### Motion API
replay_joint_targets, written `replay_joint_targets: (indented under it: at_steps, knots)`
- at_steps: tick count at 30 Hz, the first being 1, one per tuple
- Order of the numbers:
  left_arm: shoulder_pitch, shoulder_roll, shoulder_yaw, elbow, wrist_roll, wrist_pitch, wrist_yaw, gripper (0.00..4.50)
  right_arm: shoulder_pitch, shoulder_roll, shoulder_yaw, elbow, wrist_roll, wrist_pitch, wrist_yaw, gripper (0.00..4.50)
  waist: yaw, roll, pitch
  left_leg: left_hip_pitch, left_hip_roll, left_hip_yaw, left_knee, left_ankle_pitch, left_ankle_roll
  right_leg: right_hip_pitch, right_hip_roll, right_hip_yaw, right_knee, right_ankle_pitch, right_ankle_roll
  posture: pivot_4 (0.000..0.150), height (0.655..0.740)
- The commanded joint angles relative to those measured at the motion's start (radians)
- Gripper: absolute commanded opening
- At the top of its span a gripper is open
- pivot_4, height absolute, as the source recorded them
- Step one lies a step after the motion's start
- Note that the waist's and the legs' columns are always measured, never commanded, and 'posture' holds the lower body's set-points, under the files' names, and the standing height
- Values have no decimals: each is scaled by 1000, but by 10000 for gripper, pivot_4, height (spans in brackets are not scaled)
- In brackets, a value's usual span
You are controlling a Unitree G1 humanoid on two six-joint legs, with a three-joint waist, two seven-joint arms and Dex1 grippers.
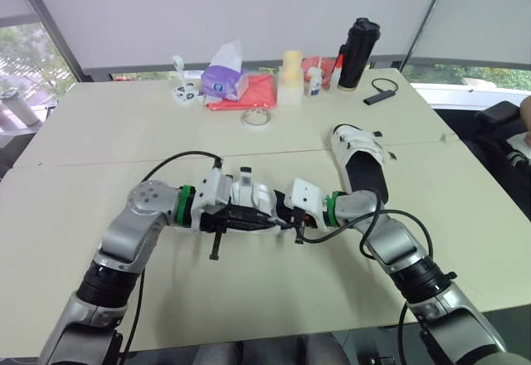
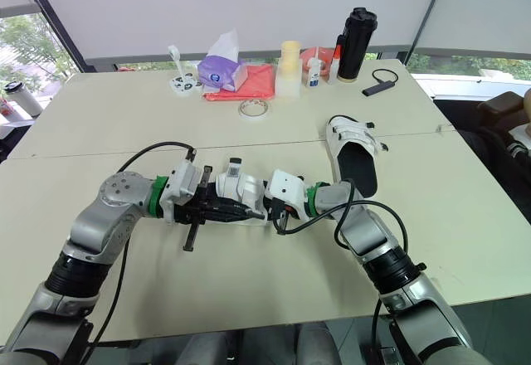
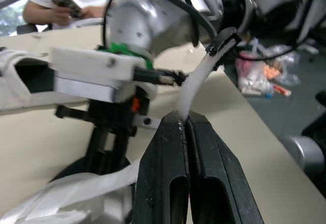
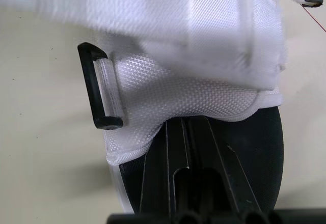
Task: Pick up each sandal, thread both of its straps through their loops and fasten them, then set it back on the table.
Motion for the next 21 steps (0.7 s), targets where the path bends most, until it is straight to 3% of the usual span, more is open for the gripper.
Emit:
replay_joint_targets:
  at_steps: [1,3,10,11,14,18,21]
  knots:
    - [14,5,-36,-20,36,-22,30,3101,21,-18,48,36,-25,18,29,0,0,0,0,0,0,0,0,0,0,0,0,0,0,0,0,1500,7400]
    - [19,10,-40,-28,30,-8,40,7968,21,-19,47,36,-25,17,30,0,0,0,0,0,0,0,0,0,0,0,0,0,0,0,-1,1500,7400]
    - [67,97,-40,-144,-76,170,22,41951,17,-17,51,43,-27,12,31,0,-1,0,0,0,0,0,0,0,0,0,0,0,0,-1,-1,1500,7400]
    - [73,114,-40,-159,-91,199,16,44128,15,-16,51,45,-26,12,30,0,-2,0,0,0,1,0,0,0,0,0,0,0,0,-1,-1,1500,7400]
    - [90,152,-27,-194,-132,236,2,44128,14,-17,53,45,-27,11,30,0,-2,0,0,0,1,-1,0,0,0,0,0,0,0,-1,-1,1500,7400]
    - [118,247,105,-238,-329,473,47,44128,3,-13,54,65,-28,-2,30,0,-4,0,0,0,2,-1,0,0,0,-1,0,0,0,-2,-2,1500,7400]
    - [157,289,102,-265,-368,591,105,44128,-1,-7,55,73,-26,-4,28,0,-5,1,0,0,2,-3,0,0,0,-1,0,-1,1,-2,-3,1500,7400]
